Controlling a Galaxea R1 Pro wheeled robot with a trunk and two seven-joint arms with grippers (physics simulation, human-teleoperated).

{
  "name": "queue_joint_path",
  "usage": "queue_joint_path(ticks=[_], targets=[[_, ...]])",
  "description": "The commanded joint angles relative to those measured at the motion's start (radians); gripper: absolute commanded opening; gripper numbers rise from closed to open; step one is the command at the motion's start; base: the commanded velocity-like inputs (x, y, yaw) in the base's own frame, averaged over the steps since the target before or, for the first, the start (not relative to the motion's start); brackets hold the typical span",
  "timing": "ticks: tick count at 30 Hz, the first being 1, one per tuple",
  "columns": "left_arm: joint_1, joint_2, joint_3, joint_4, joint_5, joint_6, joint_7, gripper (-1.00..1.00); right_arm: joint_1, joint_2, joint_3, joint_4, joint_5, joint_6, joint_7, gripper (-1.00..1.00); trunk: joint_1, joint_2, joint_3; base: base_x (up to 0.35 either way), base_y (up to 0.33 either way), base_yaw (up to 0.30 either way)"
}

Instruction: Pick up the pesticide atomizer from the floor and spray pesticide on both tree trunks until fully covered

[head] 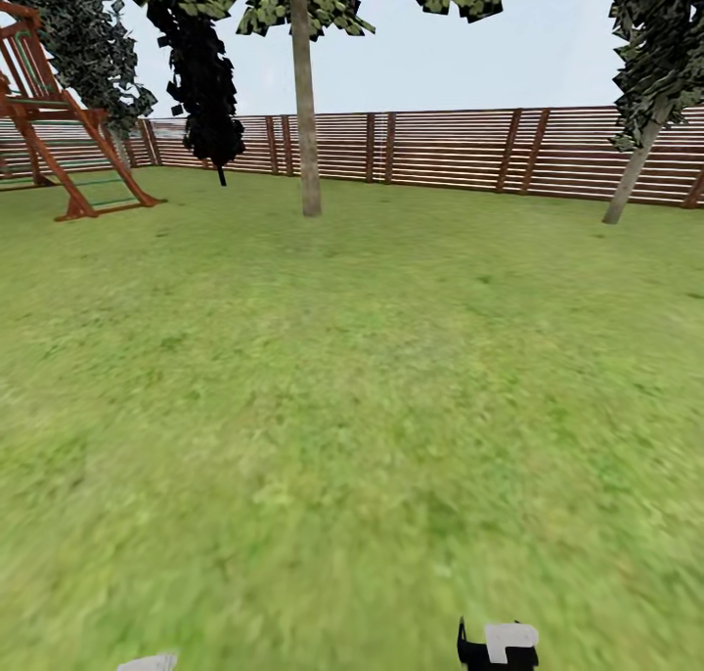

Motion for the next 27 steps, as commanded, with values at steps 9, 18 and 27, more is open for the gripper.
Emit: queue_joint_path(ticks=[9, 18, 27], targets=[[0.000, 0.000, 0.001, 0.000, 0.000, 0.001, 0.000, -1.00, 0.000, 0.000, 0.000, 0.000, 0.000, 0.000, 0.000, 1.00, 0.000, 0.000, 0.000, 0.339, 0.000, 0.000], [0.000, 0.000, 0.001, 0.000, 0.000, 0.001, 0.000, -1.00, 0.000, 0.000, 0.000, 0.000, 0.000, 0.000, 0.000, 1.00, 0.000, 0.000, 0.000, 0.339, 0.000, 0.000], [0.000, 0.000, 0.001, 0.000, 0.000, 0.000, 0.000, -1.00, 0.000, 0.000, 0.000, 0.000, 0.000, 0.000, 0.000, 1.00, 0.000, 0.000, 0.000, 0.339, 0.000, 0.000]])
